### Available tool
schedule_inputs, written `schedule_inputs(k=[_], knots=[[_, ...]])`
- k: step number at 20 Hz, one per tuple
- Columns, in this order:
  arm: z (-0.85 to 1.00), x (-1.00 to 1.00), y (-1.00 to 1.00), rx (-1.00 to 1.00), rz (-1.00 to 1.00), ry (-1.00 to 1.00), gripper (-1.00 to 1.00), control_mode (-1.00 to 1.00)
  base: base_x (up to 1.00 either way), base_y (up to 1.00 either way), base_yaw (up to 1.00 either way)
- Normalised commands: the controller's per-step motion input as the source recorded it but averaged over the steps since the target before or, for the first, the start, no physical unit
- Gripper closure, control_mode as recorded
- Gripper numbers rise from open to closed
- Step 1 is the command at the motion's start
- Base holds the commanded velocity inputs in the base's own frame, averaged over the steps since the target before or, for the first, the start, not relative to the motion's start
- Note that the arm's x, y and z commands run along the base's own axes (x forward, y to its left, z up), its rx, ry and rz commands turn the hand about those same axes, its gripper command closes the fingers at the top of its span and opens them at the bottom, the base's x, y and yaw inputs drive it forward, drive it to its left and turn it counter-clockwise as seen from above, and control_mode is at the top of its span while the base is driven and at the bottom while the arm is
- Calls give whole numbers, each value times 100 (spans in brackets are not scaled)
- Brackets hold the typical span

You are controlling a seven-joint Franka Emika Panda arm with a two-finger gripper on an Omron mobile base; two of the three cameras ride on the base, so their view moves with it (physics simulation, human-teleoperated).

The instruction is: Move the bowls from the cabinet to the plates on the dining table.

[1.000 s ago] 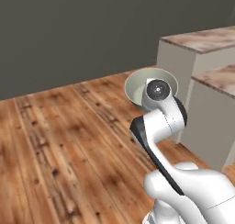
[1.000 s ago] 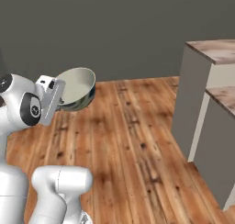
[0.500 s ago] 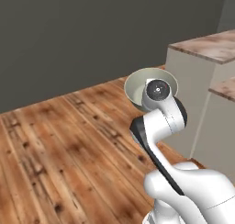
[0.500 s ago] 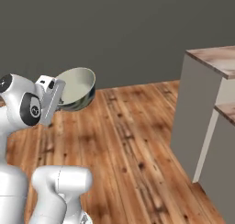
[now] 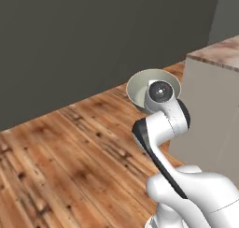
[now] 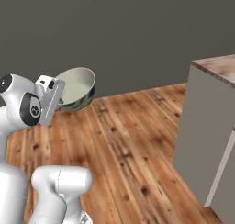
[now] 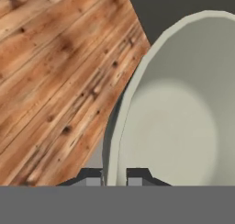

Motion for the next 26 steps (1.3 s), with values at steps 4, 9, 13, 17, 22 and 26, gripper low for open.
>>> schedule_inputs(k=[4,9,13,17,22,26], knots=[[0,0,0,0,0,0,100,100,100,49,-28],[0,0,0,0,0,0,100,100,95,52,-30],[0,0,0,0,0,0,100,100,97,49,-32],[0,0,0,0,0,0,100,100,97,46,-33],[0,0,0,0,0,0,100,100,93,38,-40],[0,0,0,0,0,0,100,100,89,29,-46]])
